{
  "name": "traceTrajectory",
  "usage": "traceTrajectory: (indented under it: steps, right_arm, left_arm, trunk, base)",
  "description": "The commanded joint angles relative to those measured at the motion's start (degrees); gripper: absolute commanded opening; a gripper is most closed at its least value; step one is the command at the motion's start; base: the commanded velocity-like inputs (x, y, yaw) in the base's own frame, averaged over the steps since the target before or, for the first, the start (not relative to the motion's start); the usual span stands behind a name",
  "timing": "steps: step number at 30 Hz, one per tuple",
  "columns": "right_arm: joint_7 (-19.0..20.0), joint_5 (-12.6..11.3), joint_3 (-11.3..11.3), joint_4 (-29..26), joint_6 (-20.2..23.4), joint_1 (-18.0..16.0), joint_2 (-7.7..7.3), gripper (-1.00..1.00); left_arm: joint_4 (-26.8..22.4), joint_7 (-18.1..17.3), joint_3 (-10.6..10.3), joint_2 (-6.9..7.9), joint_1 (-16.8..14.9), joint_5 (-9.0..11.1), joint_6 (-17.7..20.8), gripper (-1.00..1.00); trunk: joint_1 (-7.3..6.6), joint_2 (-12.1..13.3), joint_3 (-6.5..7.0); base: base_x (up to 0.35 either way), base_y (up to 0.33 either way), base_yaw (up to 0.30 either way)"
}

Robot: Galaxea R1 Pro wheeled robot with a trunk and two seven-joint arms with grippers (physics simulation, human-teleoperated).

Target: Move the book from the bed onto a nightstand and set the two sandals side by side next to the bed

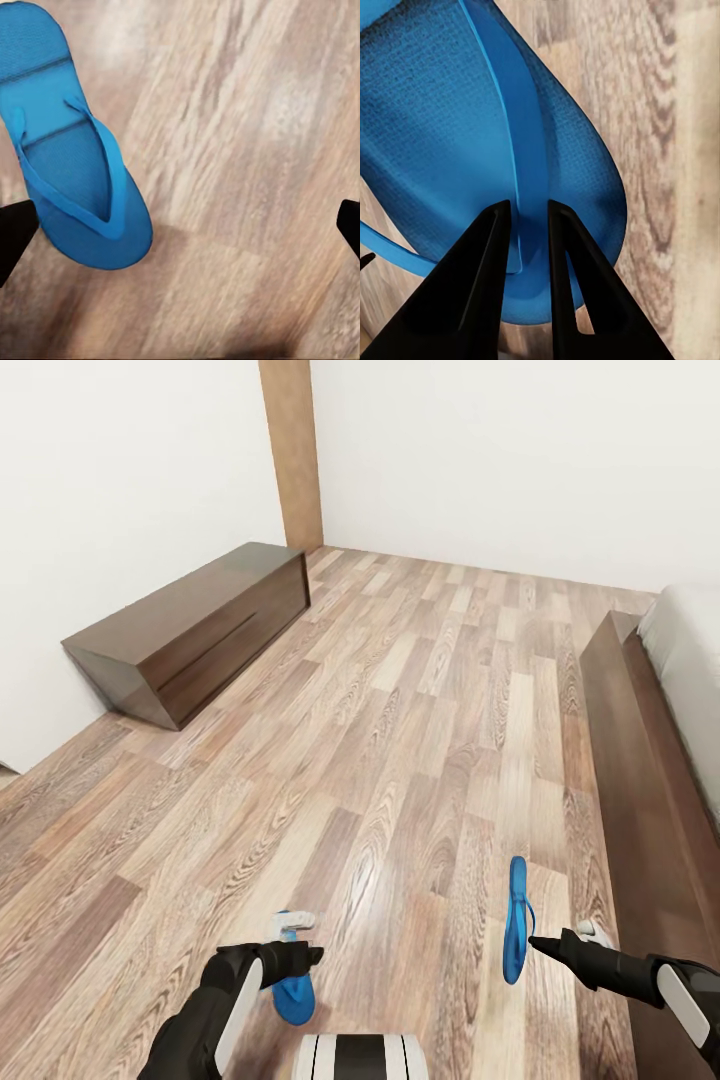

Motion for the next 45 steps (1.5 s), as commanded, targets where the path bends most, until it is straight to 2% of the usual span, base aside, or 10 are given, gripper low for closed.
traceTrajectory:
  steps: [1,4,7,45]
  right_arm:
    - [0.10,-0.01,-0.13,0.00,0.27,-0.02,0.01,-1.00]
    - [0.10,-0.03,-0.13,0.00,0.27,-0.02,0.01,-1.00]
    - [0.17,-0.10,-0.13,-0.08,0.27,-0.02,0.01,-1.00]
    - [0.28,-0.19,-0.13,-0.17,0.31,-0.02,0.00,-1.00]
  left_arm:
    - [-0.09,0.19,0.53,1.07,-0.01,0.61,0.30,1.00]
    - [-0.15,0.20,0.96,2.53,-0.01,0.60,0.37,1.00]
    - [-0.21,0.20,1.05,2.87,-0.01,0.60,0.39,1.00]
    - [-1.19,0.41,1.00,2.61,-0.01,0.62,0.41,1.00]
  trunk:
    - [-0.01,-0.02,-0.04]
    - [-0.01,-0.02,-0.04]
    - [-0.01,-0.02,-0.04]
    - [-0.01,-0.02,-0.04]
  base:
    - [0.000,0.000,0.000]
    - [0.000,0.000,0.000]
    - [0.000,0.000,0.000]
    - [0.000,0.000,0.000]
